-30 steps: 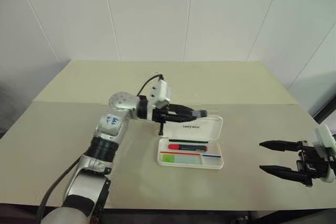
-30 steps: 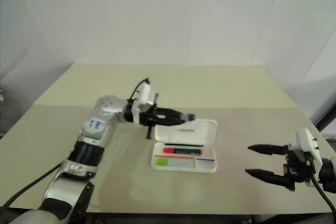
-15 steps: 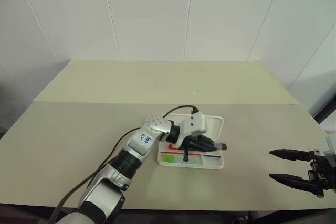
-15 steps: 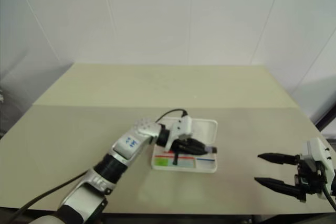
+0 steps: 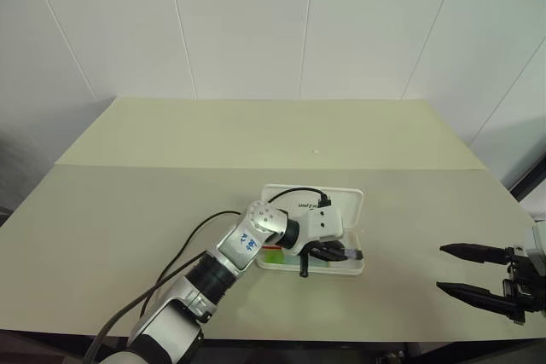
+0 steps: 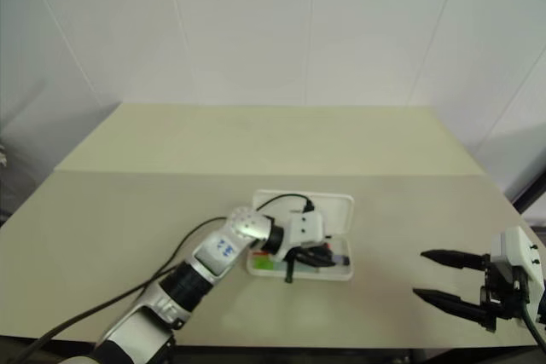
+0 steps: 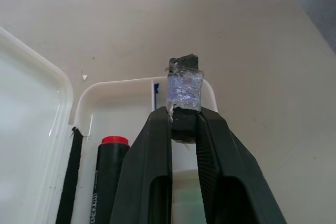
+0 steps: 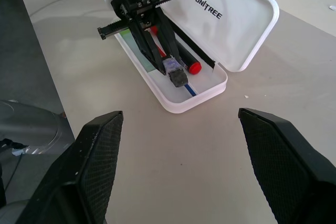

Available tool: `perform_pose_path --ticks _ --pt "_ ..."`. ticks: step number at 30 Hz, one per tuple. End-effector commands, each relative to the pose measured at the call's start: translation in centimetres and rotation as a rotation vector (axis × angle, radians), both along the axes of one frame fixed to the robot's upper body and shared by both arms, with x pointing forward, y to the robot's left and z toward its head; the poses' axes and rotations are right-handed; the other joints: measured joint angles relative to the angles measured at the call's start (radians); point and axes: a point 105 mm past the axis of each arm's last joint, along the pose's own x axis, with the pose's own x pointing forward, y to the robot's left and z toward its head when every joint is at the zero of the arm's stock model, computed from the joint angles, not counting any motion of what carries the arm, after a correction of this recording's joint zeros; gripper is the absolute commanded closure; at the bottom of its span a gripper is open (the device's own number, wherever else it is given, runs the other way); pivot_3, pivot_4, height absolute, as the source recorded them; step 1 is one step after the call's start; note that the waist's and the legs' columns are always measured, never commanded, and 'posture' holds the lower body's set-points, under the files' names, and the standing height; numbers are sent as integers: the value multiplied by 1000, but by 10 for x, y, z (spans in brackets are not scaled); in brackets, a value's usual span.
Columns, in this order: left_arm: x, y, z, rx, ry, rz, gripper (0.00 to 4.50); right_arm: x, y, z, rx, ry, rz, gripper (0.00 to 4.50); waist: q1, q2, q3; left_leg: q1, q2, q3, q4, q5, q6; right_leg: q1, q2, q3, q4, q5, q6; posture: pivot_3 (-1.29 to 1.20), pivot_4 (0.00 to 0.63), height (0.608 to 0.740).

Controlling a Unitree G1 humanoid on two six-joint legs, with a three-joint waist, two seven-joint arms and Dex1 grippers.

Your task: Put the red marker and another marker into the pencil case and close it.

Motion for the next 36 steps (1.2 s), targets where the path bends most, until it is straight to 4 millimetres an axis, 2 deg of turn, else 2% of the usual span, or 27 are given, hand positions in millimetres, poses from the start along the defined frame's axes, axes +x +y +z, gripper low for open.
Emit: perform_pose_path --ticks 1,4,5,8,14,16,18,23,29,34,36 --pt "-1 -7 3 -8 -24 -13 4185 -1 1 9 3 -47 -5 0 0 0 0 0 0 0 0 0 0 0 0 0 0 0 0 0 150 740" --pt "-1 -9 3 -12 -16 -16 4185 -1 1 8 2 -48 -11 0 0 0 0 0 0 0 0 0 0 0 0 0 0 0 0 0 150 740" --pt "-2 -9 3 -12 -12 -16 3436 -1 1 8 2 -48 -12 0 0 0 0 0 0 0 0 0 0 0 0 0 0 0 0 0 150 740" --pt "-3 -9 3 -12 -5 -21 2568 0 1 8 2 -48 -17 0 0 0 0 0 0 0 0 0 0 0 0 0 0 0 0 0 150 740" --pt "-4 -9 6 -19 -6 -21 554 2 0 8 1 -50 -24 0 0 0 0 0 0 0 0 0 0 0 0 0 0 0 0 0 150 740" --pt "-3 -7 11 -29 -15 -21 25 2 1 8 1 -52 -24 0 0 0 0 0 0 0 0 0 0 0 0 0 0 0 0 0 150 740" --pt "-4 -5 18 -47 -26 -24 25 3 1 8 2 -55 -23 0 0 0 0 0 0 0 0 0 0 0 0 0 0 0 0 0 150 740" --pt "-4 11 58 -185 -99 -68 25 3 7 13 17 -80 -1 0 -1 0 0 0 0 0 0 0 0 0 0 0 0 0 0 0 150 740" --pt "-2 61 90 -285 -197 -130 25 6 12 15 46 -99 17 0 -1 0 0 1 0 0 0 0 0 0 0 0 1 0 0 0 150 740" --pt "11 90 123 -419 -259 -76 25 12 16 17 63 -115 43 0 1 0 0 1 0 0 1 0 0 1 0 0 1 0 1 0 150 740" --pt "21 105 130 -469 -265 -29 25 16 21 19 79 -127 67 0 1 0 0 1 0 -1 1 0 0 1 0 0 1 1 1 0 150 740"
